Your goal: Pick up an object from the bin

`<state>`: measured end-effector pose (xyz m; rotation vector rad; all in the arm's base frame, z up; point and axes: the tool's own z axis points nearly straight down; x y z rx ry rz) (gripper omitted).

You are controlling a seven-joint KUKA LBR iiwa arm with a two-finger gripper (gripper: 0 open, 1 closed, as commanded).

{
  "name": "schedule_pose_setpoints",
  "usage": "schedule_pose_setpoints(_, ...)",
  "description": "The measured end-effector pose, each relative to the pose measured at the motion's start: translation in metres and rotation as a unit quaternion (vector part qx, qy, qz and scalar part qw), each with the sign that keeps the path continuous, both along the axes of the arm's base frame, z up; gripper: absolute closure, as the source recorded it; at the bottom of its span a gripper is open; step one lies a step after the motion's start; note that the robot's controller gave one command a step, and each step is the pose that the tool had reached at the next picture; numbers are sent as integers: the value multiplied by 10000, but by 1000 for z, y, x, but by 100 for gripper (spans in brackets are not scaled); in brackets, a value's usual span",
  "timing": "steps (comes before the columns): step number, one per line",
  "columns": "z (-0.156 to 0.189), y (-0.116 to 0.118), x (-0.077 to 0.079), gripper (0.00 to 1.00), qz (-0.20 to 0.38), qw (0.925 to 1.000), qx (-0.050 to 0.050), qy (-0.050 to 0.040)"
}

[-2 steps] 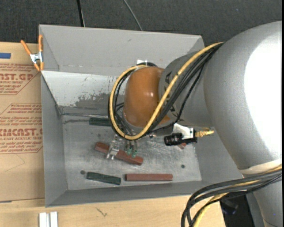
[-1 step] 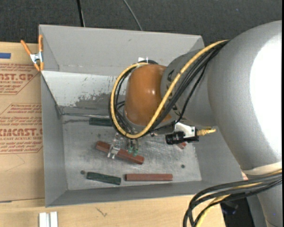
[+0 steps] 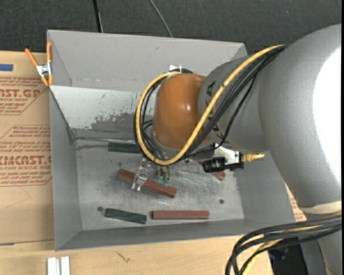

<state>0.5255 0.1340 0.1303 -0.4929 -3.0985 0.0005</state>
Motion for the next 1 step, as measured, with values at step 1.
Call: schedule_pose_setpoints(1,17,0,0,100,0,10000,1,-2)
